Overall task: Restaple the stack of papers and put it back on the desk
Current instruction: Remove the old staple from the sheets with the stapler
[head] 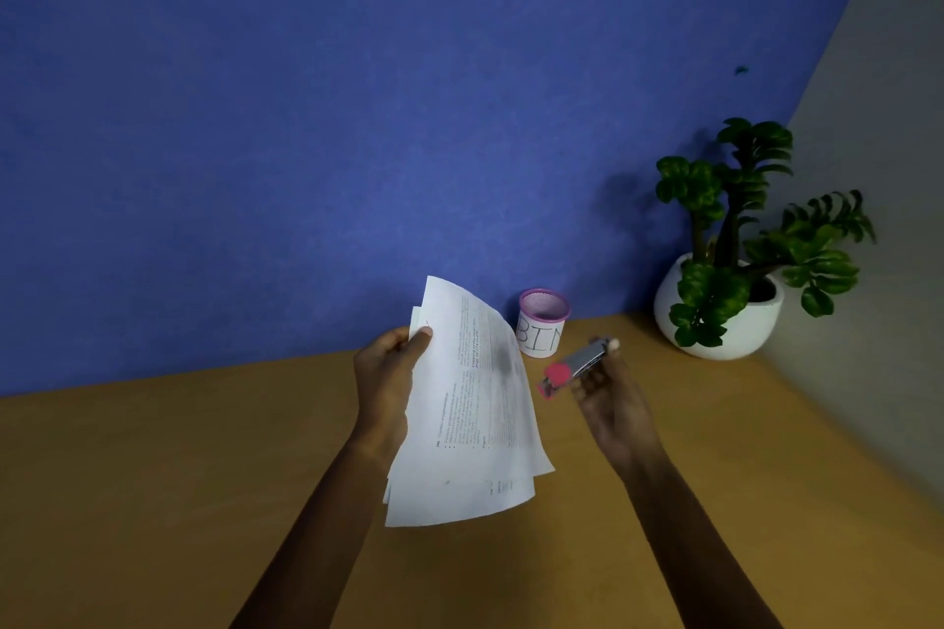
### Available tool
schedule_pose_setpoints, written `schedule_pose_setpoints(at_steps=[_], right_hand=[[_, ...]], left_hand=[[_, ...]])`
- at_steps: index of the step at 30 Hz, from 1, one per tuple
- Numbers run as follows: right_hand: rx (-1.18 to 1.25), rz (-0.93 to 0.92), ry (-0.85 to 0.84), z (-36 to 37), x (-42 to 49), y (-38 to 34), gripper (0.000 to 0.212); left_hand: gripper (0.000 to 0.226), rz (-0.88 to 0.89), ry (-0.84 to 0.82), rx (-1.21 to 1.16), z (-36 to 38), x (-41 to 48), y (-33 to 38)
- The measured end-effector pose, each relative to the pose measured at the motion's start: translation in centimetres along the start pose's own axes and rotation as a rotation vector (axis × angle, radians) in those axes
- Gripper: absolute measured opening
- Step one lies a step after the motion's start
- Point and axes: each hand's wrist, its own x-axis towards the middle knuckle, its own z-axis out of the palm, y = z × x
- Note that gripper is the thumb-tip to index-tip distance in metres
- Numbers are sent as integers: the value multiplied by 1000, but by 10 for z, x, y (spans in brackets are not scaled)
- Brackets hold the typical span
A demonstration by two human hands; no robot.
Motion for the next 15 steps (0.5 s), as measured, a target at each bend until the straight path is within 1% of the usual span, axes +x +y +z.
schedule_pose_setpoints(at_steps=[3,5,10,12,15], right_hand=[[74,115,-8,12,-5,15,34],[62,169,-49,17,-8,23,42],[-113,289,-220,32,-15,29,37],[-220,310,-286,41,-18,27,38],[-400,315,-353,52,-21,23,36]], left_hand=[[23,7,-32,8,4,-3,1],[22,15,-46,11,5,-4,2],[20,66,-65,55,7,-8,0],[18,83,-72,61,7,-10,-1],[9,103,-86,72,9,-13,-3]])
